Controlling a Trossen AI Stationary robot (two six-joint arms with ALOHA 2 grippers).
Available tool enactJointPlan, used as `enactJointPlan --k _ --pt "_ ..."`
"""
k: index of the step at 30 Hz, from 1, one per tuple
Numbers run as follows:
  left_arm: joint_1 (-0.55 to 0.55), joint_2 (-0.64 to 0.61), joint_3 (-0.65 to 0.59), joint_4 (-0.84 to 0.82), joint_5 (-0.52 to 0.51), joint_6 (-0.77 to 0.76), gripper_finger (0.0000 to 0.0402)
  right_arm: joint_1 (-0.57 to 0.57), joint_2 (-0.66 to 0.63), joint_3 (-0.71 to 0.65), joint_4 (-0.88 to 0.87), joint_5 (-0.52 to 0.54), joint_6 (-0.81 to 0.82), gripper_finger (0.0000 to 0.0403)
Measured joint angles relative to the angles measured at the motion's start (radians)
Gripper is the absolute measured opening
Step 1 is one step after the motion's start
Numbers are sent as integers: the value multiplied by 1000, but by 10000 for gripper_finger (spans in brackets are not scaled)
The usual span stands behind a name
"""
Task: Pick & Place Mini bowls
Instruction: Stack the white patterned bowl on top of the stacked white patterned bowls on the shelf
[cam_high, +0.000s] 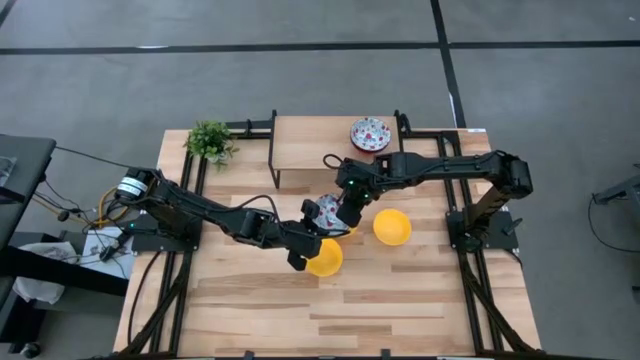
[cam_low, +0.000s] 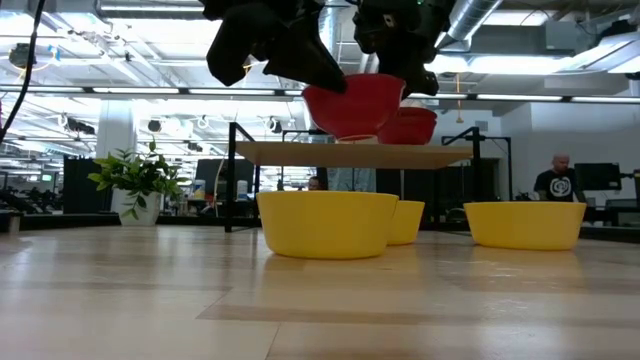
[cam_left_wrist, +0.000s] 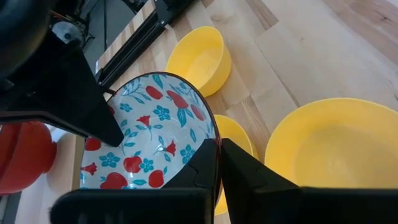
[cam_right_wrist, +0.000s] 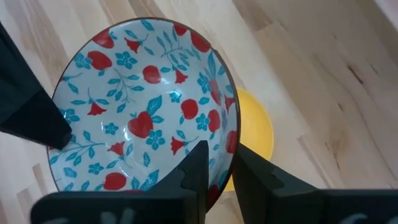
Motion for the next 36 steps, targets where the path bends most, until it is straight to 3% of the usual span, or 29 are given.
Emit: enactJointPlan --k 6,23,28,36 --pt "0 0 1 9 6 3 11 -1 0 3 25 7 31 10" --pt "-21 -14 1 -6 -35 -71 87 -1 0 0 -27 -18 28 1" --pt "-46 -97 2 1 -110 -101 107 2 -3 -1 -43 -72 17 1" --pt "-48 -302 -72 -6 -120 -293 109 0 -43 77 -115 -66 -15 0"
